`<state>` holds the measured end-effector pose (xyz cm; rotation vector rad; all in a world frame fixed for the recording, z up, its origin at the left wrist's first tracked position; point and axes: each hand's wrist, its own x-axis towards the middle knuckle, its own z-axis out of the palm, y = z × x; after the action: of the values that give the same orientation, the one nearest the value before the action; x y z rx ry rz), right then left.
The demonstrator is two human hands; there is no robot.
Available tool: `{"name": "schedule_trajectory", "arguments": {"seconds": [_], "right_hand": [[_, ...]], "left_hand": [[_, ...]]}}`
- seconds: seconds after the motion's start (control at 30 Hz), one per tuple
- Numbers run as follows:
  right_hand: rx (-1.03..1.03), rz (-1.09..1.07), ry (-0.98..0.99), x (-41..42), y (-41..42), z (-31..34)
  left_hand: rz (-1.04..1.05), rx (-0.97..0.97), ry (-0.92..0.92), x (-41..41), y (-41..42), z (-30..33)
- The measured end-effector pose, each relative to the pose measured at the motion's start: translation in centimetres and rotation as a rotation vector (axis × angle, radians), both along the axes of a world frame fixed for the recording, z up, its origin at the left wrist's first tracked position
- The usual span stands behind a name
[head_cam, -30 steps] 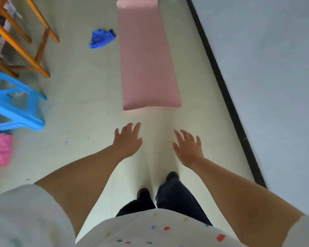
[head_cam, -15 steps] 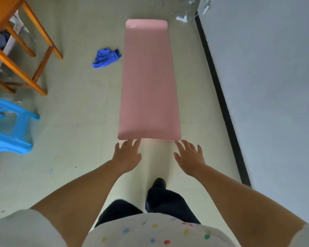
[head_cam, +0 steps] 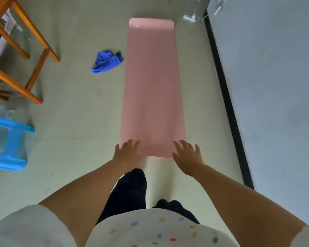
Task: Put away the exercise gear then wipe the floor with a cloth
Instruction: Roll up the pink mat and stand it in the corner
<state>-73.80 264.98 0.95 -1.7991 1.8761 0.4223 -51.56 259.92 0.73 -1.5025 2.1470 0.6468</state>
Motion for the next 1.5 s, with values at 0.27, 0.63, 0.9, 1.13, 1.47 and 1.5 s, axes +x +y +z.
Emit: {"name": "schedule_trajectory", "arguments": {"seconds": [0.27,0.63,0.9,1.13,1.47,1.5], "right_hand": [[0.078,-0.141,-0.046,0.0,-6.9,-4.7],[0.281,0.008,-0.086,-3.2,-11.0,-40.8],[0.299,0.596,-0.059,-4.4,-13.1,-60.7],[0.276,0.751,-0.048,-3.4,-15.4,-66.4],[0.387,0.585,0.024,-1.9,-14.5,-66.3],[0.397,0.567,0.003,-2.1,-14.9,-66.0]], "left_hand": [[-0.015,0.09,0.013,0.0,-8.3,-5.3],[-0.062,0.202,-0.029,-6.0,-9.3,-41.2],[-0.373,0.199,-0.123,-8.3,-13.7,-61.4],[-0.586,0.309,0.106,-10.5,-16.9,-66.2],[-0.795,0.157,-0.026,-8.5,-14.4,-67.0],[-0.78,0.189,-0.013,-8.9,-14.7,-66.7]]}}
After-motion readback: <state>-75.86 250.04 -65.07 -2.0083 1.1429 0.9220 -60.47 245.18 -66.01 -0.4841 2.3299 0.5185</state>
